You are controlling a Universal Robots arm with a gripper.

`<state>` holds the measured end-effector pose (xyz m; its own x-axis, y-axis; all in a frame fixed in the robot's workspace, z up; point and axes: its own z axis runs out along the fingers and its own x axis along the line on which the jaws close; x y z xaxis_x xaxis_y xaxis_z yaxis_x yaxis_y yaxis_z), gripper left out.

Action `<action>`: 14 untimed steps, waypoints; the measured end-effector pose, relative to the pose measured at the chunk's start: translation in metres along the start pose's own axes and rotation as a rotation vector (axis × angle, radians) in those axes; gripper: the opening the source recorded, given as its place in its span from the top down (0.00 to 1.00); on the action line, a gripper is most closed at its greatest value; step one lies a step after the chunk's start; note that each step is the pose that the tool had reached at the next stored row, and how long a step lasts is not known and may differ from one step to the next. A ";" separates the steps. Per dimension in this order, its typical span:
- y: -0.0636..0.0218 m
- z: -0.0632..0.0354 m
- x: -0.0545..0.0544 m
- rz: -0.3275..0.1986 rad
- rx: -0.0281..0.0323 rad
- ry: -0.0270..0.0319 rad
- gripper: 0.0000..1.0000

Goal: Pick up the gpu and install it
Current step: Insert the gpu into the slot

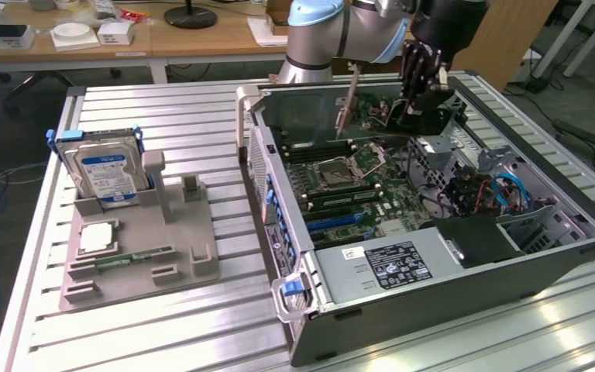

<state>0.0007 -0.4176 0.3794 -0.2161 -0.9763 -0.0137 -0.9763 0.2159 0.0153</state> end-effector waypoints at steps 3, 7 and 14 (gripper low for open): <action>-0.0001 0.0001 0.000 -0.054 -0.0007 0.0008 0.73; -0.0001 0.0002 0.000 -0.109 0.0083 -0.0002 0.73; -0.0001 0.0024 0.000 -0.149 0.0427 -0.0054 0.73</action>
<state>0.0007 -0.4176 0.3769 -0.0689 -0.9975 -0.0181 -0.9971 0.0694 -0.0299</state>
